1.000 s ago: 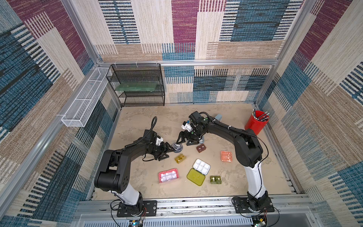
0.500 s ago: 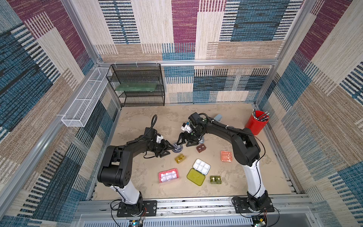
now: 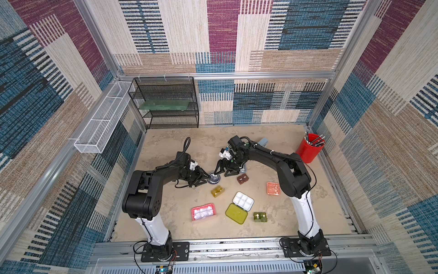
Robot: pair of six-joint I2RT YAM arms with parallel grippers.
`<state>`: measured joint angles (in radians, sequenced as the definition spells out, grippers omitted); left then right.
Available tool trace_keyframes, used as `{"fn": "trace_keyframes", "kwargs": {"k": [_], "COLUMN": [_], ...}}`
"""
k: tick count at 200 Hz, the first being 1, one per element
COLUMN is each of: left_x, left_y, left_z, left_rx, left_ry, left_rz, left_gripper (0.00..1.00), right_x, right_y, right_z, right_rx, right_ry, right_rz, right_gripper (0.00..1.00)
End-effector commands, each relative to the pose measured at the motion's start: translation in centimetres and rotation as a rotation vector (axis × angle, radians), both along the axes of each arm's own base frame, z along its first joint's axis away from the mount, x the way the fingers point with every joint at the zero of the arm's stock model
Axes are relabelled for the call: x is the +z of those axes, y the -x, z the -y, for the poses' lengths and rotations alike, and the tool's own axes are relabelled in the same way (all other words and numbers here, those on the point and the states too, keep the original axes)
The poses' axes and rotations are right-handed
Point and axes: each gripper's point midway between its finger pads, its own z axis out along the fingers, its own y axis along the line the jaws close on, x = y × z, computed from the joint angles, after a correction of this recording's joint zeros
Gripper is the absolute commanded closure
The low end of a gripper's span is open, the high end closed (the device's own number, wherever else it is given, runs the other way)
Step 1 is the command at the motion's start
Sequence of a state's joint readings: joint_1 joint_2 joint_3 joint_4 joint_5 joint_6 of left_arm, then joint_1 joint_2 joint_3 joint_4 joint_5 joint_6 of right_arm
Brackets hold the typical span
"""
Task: Close pillboxes
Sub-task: Close the lid on the pillbox.
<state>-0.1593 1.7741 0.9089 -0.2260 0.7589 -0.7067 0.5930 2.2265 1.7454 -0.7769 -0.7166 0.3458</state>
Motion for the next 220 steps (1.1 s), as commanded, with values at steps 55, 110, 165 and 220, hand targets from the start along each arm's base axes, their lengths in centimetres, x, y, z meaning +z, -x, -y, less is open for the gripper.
{"fn": "trace_keyframes", "kwargs": {"k": [55,110,165,220], "left_x": [-1.4,-2.0,-2.5,-1.9], "left_y": [0.0,0.2,0.4,0.3], "left_z": [-0.5,-0.8,-1.0,-1.1], "left_rx": [0.002,0.004,-0.007,-0.018], "left_ry": [-0.040,-0.055,-0.074,-0.087], "left_rz": [-0.048,-0.060,-0.071,-0.063], "left_gripper": [0.62,0.65,0.68,0.68], "right_x": [-0.4,-0.7,-0.9,-0.7], "right_y": [-0.3,-0.2,0.3,0.4], "right_z": [-0.8,-1.3,-2.4,-2.3], "right_rx": [0.029,0.045,0.071,0.069], "right_ry": [-0.037,-0.049,-0.061,-0.047], "right_rz": [-0.020,-0.025,-0.033,-0.025], "right_gripper": [0.22,0.23,0.25,0.24]}}
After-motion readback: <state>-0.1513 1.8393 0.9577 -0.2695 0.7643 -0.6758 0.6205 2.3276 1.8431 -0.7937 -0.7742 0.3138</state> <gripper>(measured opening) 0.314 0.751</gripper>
